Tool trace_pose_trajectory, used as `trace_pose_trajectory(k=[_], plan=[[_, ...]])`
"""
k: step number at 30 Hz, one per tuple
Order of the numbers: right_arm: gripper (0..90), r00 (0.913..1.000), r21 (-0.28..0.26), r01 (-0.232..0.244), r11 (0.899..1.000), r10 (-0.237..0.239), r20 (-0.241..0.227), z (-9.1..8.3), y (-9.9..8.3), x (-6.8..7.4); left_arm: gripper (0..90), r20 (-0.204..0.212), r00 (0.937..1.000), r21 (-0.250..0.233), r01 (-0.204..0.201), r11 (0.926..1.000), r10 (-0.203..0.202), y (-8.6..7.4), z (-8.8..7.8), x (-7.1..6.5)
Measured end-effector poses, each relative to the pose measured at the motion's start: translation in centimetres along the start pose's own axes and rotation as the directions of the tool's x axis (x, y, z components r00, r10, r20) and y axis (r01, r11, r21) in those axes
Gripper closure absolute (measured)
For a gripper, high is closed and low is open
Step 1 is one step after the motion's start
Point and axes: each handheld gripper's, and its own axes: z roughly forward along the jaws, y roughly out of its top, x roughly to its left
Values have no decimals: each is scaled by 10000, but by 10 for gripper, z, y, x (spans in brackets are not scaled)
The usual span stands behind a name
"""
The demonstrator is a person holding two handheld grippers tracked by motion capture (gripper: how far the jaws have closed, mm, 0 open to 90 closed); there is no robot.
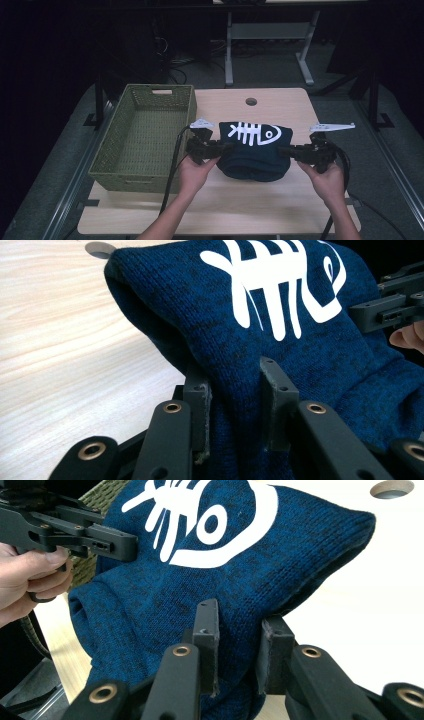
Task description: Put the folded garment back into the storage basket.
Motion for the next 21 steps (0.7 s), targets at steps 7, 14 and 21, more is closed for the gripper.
trace_pose_trajectory(k=[7,14,21], plan=[[741,9998,-41,13,10000,-13,-223,4,7,7,697,23,10000,-35,45,10000,-45,2,-12,6],[741,9994,-41,183,9998,-184,-278,7,14,14,697,44,9999,-79,92,9999,-92,6,-24,9],[741,9989,-91,298,9995,-301,-367,11,23,23,697,39,9999,-184,135,9997,-134,10,-37,14]])
